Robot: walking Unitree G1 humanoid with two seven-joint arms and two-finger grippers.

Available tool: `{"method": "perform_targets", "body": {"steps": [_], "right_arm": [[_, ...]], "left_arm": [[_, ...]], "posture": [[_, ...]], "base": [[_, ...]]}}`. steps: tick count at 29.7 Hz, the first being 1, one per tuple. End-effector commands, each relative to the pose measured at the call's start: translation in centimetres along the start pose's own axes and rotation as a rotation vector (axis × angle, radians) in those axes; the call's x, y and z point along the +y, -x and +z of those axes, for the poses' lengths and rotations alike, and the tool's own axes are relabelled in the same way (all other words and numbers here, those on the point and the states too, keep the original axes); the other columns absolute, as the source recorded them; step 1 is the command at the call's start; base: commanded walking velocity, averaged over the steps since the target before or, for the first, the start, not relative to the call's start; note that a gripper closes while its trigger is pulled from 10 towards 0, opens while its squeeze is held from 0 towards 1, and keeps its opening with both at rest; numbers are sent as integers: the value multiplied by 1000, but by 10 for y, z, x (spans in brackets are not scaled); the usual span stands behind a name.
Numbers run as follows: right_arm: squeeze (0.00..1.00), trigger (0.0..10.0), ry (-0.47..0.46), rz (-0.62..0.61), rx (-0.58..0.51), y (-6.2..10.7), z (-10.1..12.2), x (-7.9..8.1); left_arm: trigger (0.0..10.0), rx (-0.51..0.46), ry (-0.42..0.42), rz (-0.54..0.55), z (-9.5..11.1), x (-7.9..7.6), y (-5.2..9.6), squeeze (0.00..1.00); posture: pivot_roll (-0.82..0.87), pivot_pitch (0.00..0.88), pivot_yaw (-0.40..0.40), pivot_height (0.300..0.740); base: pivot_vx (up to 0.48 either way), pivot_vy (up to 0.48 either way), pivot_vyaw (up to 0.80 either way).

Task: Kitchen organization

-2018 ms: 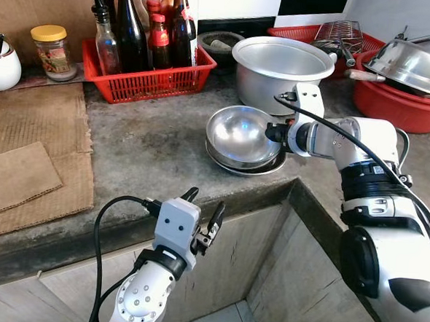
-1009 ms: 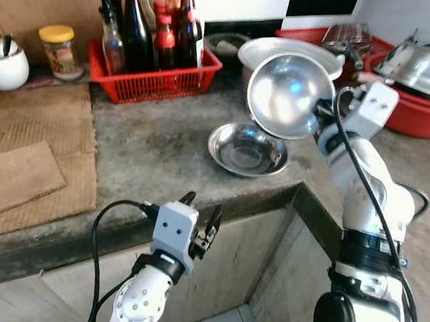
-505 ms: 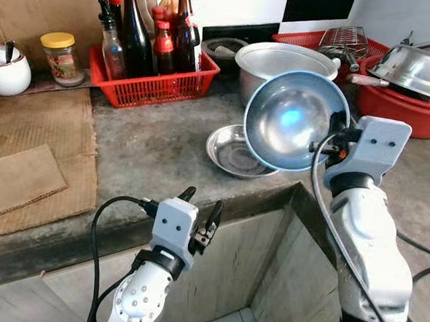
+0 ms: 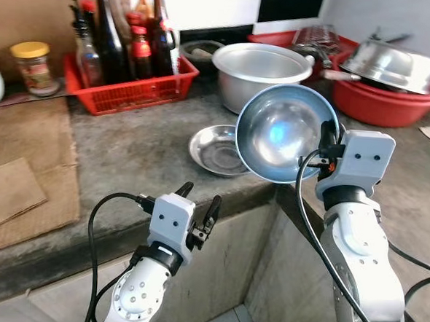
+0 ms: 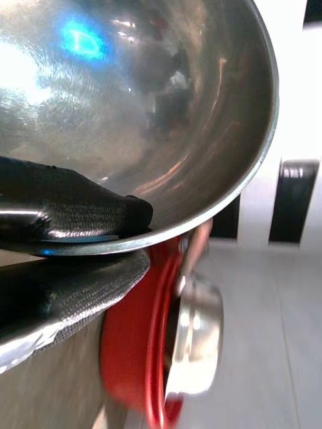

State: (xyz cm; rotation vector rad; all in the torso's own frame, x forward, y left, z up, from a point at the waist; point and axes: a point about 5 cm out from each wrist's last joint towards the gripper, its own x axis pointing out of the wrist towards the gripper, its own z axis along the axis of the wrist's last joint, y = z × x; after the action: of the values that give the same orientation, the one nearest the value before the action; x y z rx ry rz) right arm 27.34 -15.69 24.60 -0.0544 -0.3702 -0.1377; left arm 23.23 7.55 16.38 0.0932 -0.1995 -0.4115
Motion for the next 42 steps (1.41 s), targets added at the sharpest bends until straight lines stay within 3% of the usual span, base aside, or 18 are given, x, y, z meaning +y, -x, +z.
{"method": "perform_targets", "body": {"steps": [1,8,12,15,20,31,42], "right_arm": [[0,0,-5,-6,-49,1,8,1],[0,0,2,-7,-62,1,9,2],[0,0,13,-4,-69,1,9,3],[0,0,4,-8,-70,1,9,3],[0,0,8,-6,-75,1,9,4],[0,0,20,1,-87,-1,10,6],[0,0,25,-4,-87,-1,9,8]], "left_arm": [[10000,4,0,-3,0,2,1,0],[10000,0,-17,-1,0,3,0,0],[10000,-8,-69,-4,2,4,-1,0],[10000,-40,-10,-10,3,2,0,0],[10000,-15,0,5,0,6,0,0],[10000,-17,-58,-1,1,5,-2,0],[10000,-17,-47,20,1,8,-2,0]], "posture": [[140,72,-14,740],[139,71,-13,740],[140,70,-13,740],[139,69,-14,740],[139,67,-12,740],[142,58,-16,740],[145,49,-16,740]], "base": [[0,469,-781],[0,0,-781],[0,-176,-781],[0,-423,-779],[0,-167,-776],[0,-87,-776],[0,-87,-769]]}}
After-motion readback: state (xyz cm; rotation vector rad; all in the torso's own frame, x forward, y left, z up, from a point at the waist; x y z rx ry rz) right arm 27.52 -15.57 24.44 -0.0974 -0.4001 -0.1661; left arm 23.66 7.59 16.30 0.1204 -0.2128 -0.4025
